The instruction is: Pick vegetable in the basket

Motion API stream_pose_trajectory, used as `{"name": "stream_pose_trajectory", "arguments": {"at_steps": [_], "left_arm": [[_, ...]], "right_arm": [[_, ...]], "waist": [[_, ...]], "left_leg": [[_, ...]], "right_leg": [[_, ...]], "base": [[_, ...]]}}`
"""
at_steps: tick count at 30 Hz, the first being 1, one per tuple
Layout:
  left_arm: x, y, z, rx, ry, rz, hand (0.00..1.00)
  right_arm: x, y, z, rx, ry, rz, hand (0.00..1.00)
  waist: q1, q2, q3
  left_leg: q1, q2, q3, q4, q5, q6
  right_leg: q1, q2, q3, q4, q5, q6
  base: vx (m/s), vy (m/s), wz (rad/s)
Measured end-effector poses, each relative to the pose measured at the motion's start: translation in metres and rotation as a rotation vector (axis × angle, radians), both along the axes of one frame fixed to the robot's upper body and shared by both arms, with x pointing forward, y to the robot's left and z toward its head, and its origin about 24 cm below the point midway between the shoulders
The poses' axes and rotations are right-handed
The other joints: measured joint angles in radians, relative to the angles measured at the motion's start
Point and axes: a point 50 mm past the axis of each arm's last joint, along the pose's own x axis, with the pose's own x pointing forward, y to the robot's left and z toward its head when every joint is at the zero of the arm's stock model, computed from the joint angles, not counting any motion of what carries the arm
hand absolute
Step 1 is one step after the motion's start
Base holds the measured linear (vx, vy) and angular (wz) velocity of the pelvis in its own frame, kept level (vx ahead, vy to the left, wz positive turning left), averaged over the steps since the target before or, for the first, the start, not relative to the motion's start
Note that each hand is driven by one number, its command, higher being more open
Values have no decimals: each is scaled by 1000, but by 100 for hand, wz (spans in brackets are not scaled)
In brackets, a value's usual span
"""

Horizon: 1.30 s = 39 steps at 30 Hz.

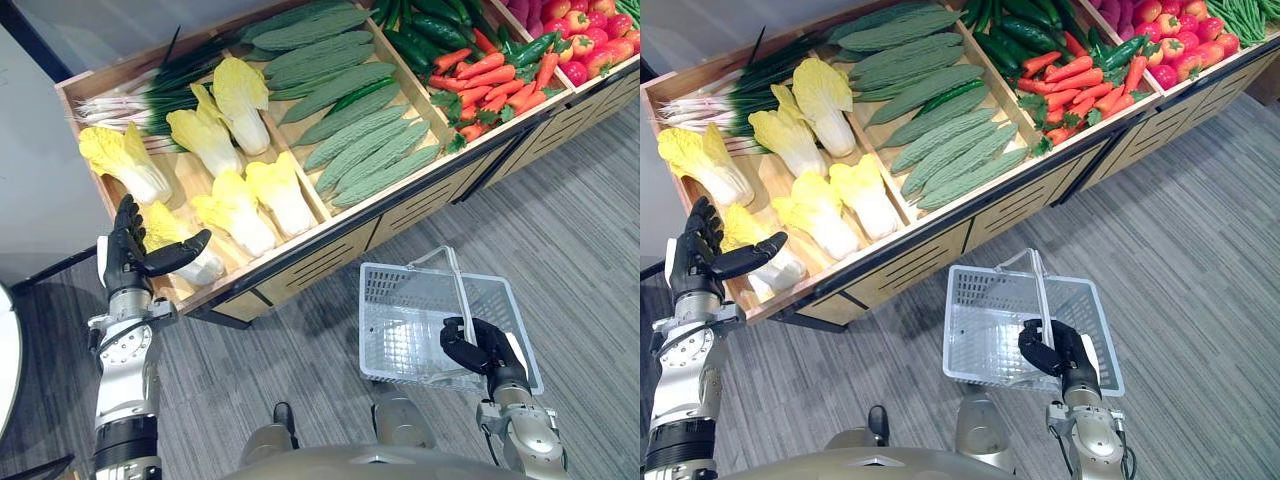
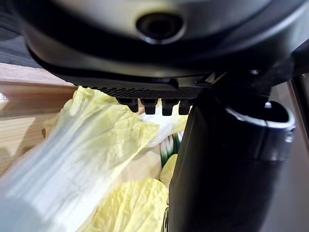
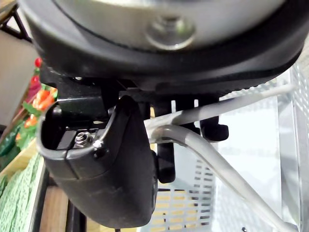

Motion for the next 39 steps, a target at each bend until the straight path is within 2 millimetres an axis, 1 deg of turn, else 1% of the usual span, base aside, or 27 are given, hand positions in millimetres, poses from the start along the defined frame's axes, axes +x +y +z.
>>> {"name": "stream_pose_trajectory", "arguments": {"at_steps": [2,5,12,19,23,27,28,32,37,39], "left_arm": [[-6,4,-4,-5,8,46,100],[-10,7,-6,2,30,75,100],[-17,14,-6,-15,14,137,100],[-19,15,-10,-23,45,137,100],[-15,10,-12,-8,67,82,100],[-11,18,-7,91,117,45,100],[-9,21,-5,119,129,34,100],[-3,24,-1,176,151,15,100],[0,26,3,215,155,16,100],[5,25,5,214,144,22,100]], "right_arm": [[1,0,0,0,-3,1,0],[2,0,1,-1,-6,2,0],[4,1,2,-16,-6,11,0],[6,3,1,-12,-8,22,0],[9,5,3,-10,-18,30,0],[11,5,3,-11,-22,36,0],[12,6,4,-12,-22,48,0],[16,12,4,-1,-29,72,0],[20,14,5,2,-39,83,0],[21,14,6,1,-43,82,0]], "waist": [[0,1,1],[3,4,3],[8,13,9],[11,18,22],[11,18,48],[24,26,66],[24,26,68],[24,21,78],[26,16,81],[28,16,83]], "left_leg": [[-1,1,5,-1,-1,0],[-1,2,6,-2,-2,-1],[-2,2,3,-2,-2,0],[-8,0,5,1,-2,0],[-17,-1,11,12,-6,-1],[-20,0,27,15,-8,-2],[-26,-1,30,18,-8,-2],[-35,-1,33,34,-12,-4],[-59,0,42,51,-14,-4],[-63,1,42,53,-13,-4]], "right_leg": [[-7,2,7,-1,0,0],[-10,4,12,0,1,0],[-9,-7,10,0,1,0],[-13,-5,8,0,1,1],[-24,2,18,2,1,1],[-44,9,36,17,0,0],[-52,9,41,21,0,0],[-62,9,44,33,0,-1],[-83,9,49,33,7,-2],[-85,10,49,32,11,-3]], "base": [[12,5,-9],[13,3,-4],[-10,1,1],[-16,2,1],[-5,0,-3],[-18,-6,-15],[-40,-2,-5],[-62,-3,-2],[-49,-8,-4],[0,0,0]]}}
